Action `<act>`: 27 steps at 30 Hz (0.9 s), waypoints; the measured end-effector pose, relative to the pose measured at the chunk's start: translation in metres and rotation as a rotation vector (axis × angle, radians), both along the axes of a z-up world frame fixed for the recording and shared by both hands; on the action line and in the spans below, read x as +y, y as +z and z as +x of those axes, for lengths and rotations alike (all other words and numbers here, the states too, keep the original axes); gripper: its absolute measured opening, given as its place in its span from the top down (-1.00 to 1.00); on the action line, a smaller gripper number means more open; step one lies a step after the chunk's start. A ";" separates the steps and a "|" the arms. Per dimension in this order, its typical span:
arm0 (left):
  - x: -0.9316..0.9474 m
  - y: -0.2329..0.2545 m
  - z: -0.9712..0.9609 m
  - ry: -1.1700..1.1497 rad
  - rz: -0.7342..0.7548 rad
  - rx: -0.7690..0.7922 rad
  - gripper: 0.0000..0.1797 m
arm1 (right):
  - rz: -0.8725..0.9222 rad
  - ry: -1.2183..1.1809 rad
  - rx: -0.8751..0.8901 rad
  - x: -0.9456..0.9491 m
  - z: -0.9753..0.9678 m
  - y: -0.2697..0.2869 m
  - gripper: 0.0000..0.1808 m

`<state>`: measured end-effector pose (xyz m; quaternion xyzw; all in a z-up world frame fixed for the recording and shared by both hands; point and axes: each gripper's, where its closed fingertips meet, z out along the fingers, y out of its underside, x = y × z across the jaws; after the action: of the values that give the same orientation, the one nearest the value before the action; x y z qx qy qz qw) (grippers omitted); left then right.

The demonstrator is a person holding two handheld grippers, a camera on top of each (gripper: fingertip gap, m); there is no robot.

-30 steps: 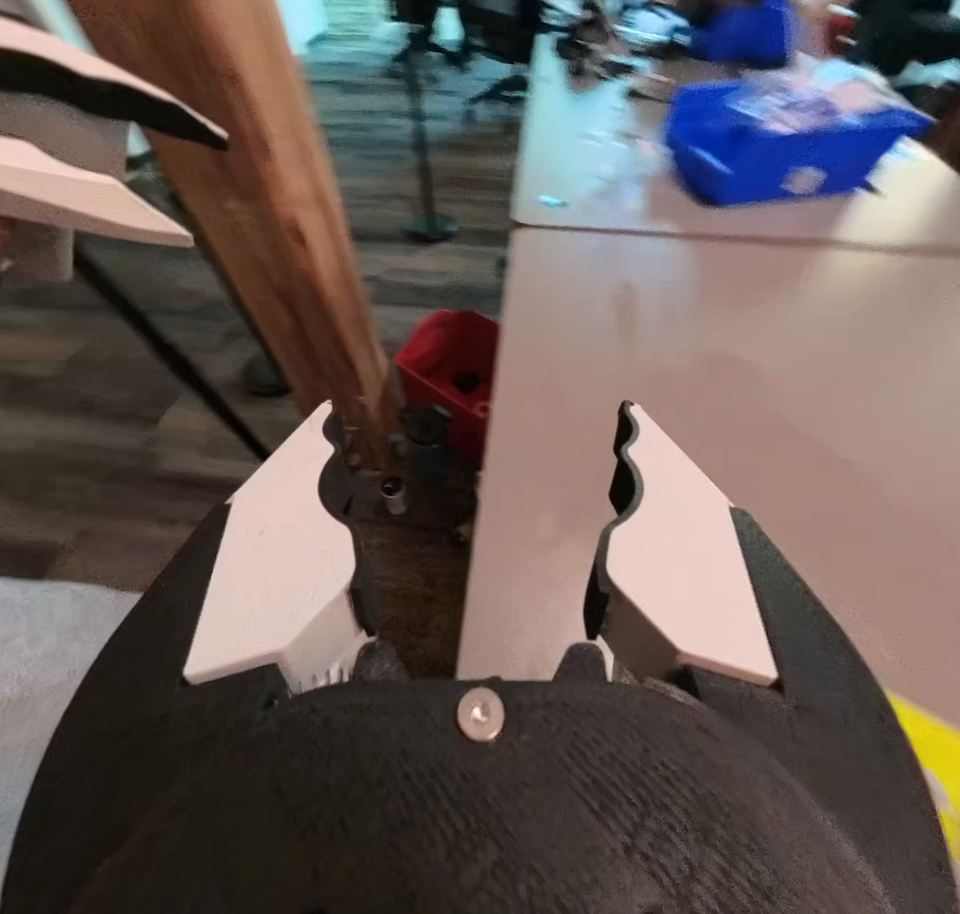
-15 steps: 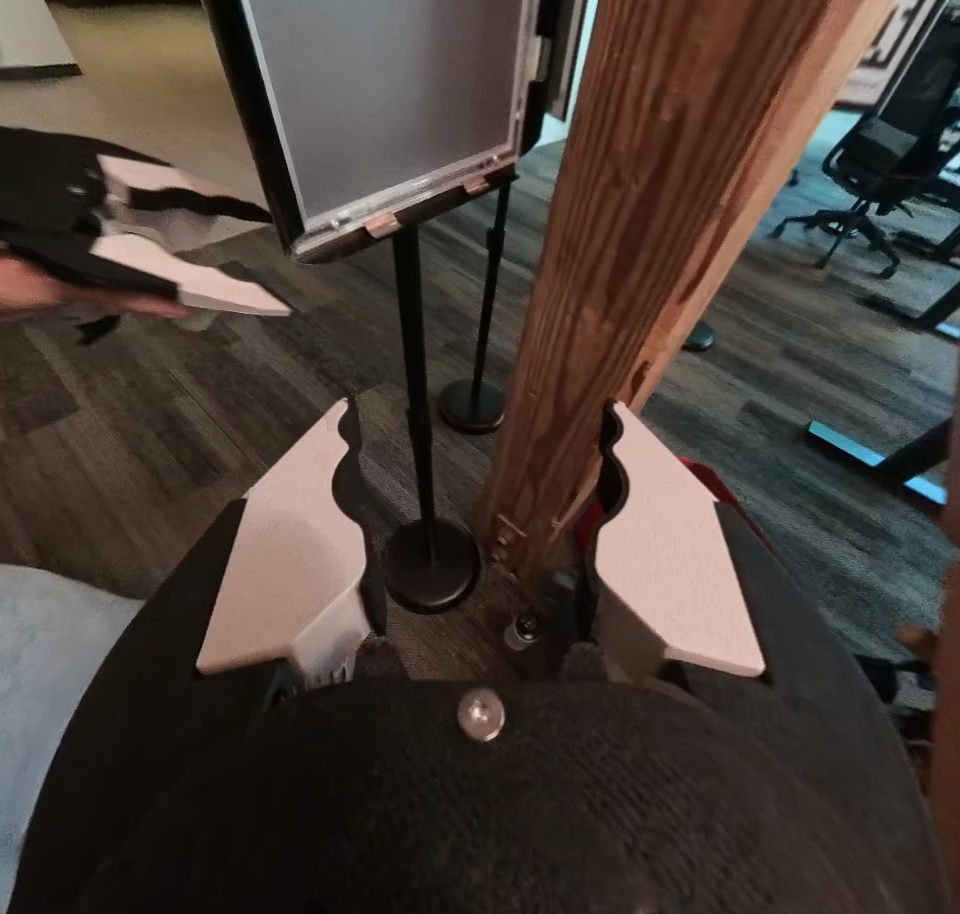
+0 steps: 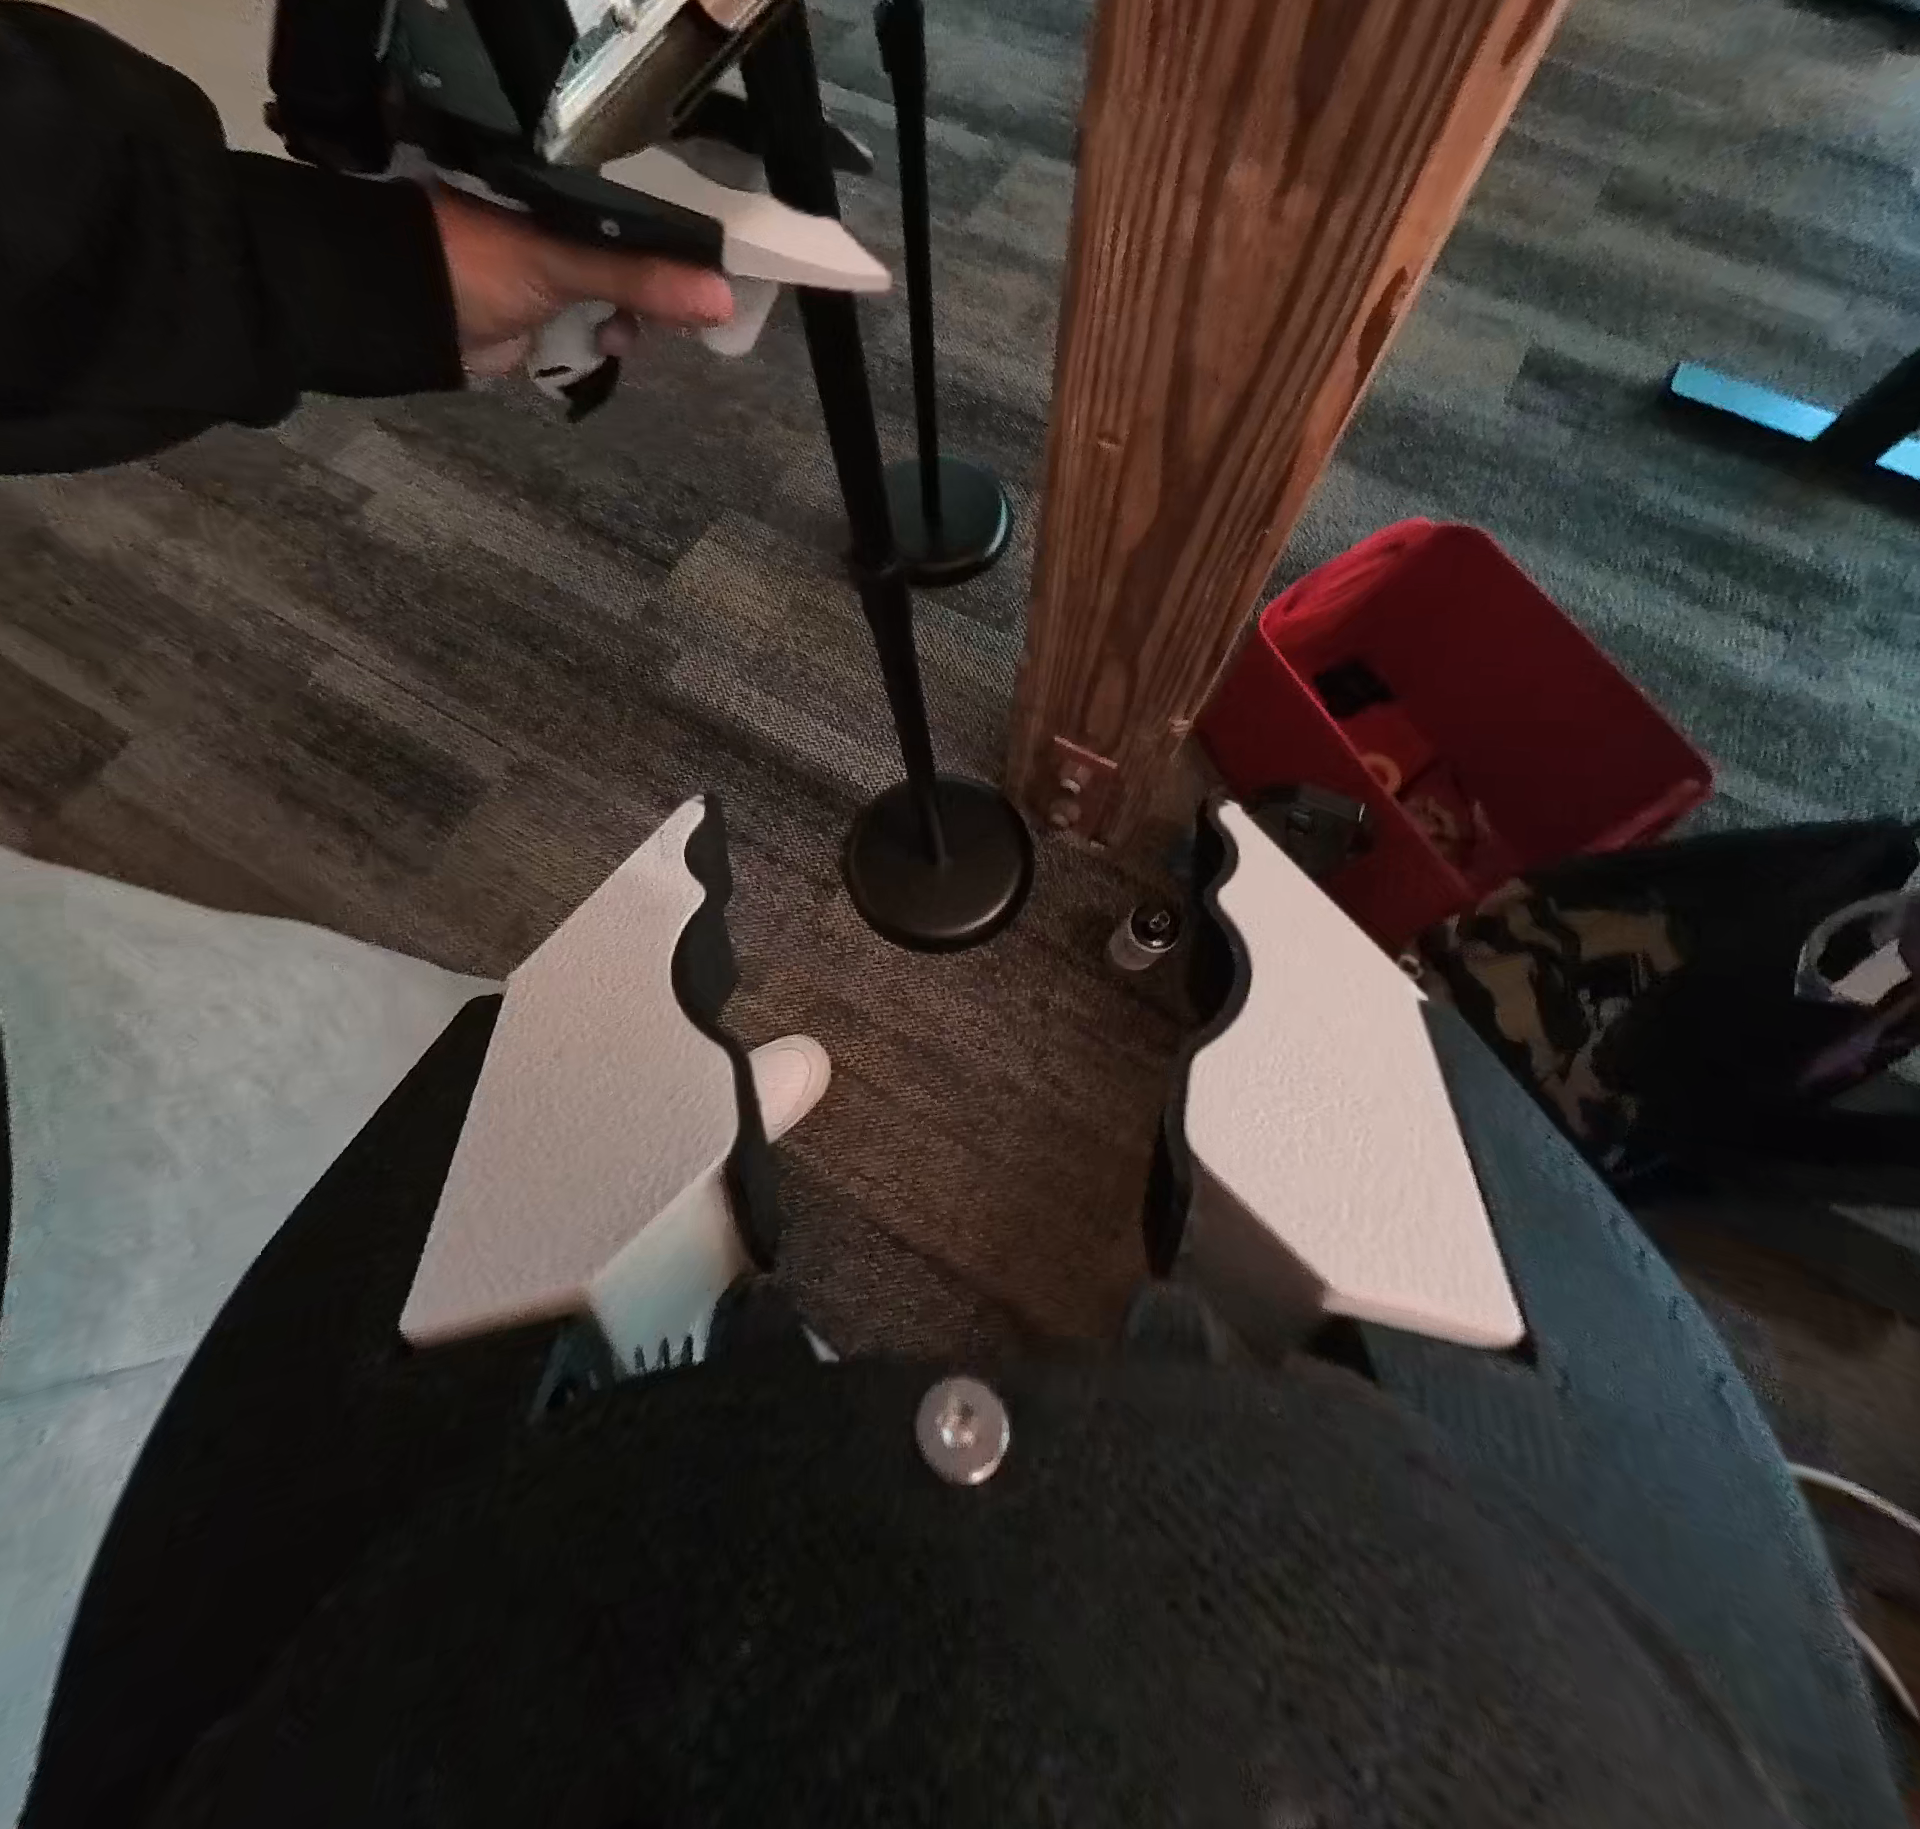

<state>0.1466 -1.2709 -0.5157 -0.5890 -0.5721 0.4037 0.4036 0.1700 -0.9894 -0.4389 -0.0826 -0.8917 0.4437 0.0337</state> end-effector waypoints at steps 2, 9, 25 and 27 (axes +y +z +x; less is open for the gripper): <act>0.000 -0.003 -0.006 0.011 0.001 -0.015 0.74 | 0.015 -0.017 -0.006 0.004 0.002 -0.003 0.03; 0.012 -0.007 0.002 0.006 -0.022 -0.181 0.75 | 0.029 -0.086 -0.021 0.014 0.010 -0.015 0.09; 0.168 0.093 -0.061 -0.325 -0.041 -0.175 0.77 | -0.125 -0.379 0.004 0.122 -0.033 0.007 0.13; 0.191 0.095 -0.069 -0.352 -0.032 -0.186 0.77 | -0.142 -0.416 0.010 0.145 -0.037 0.008 0.13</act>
<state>0.0771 -1.0802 -0.4204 -0.7211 -0.4885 0.2797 0.4039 0.1327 -0.8443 -0.4312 -0.2649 -0.8219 0.4891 0.1231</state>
